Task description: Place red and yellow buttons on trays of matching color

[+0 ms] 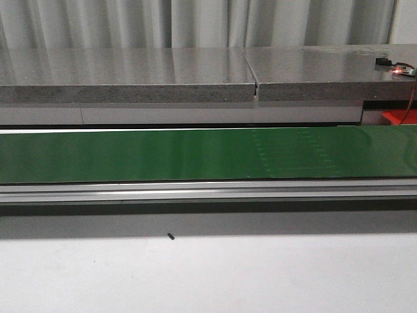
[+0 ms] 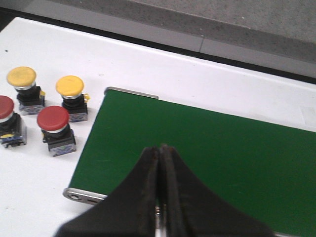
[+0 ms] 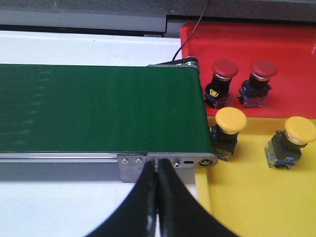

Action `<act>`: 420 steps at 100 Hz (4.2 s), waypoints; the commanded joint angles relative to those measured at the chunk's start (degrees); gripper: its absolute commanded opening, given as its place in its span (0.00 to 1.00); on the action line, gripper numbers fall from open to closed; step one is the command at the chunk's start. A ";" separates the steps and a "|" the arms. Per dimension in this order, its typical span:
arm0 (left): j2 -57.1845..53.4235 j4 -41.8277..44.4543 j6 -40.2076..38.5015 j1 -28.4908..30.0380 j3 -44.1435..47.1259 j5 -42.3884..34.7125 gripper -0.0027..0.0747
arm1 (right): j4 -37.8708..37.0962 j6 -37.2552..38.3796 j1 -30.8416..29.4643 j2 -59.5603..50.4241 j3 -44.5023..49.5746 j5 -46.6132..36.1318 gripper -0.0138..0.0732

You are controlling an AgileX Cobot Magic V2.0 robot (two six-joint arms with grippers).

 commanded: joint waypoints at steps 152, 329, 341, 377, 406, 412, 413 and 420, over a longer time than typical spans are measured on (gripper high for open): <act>55.76 -0.77 -5.16 18.06 -44.13 29.67 0.77 | -0.36 -0.23 0.00 0.00 -1.47 -4.33 0.08; 39.24 -1.30 -3.08 5.61 -33.93 22.20 0.21 | -0.36 -0.23 0.00 0.00 -1.47 -4.33 0.08; 39.24 -1.30 -3.08 5.20 -33.21 21.79 0.21 | -0.36 -0.23 0.00 0.00 -1.47 -4.33 0.08; 40.21 -1.30 -3.05 5.20 -33.21 23.76 0.54 | -0.36 -0.23 0.00 0.00 -1.47 -4.33 0.08; 38.54 -2.06 -3.05 5.20 -33.21 22.67 0.72 | -0.36 -0.23 0.00 0.00 -1.47 -4.33 0.08; 37.21 -2.06 -3.05 5.20 -33.21 22.16 0.72 | -0.36 -0.23 0.00 0.00 -1.47 -4.33 0.08; 36.86 -2.06 -3.05 5.20 -33.21 22.15 0.72 | -0.36 -0.23 0.00 0.00 -1.47 -4.33 0.08; 34.63 -1.41 -3.05 5.20 -33.21 21.38 0.72 | -0.36 -0.23 0.00 0.00 -1.47 -4.33 0.08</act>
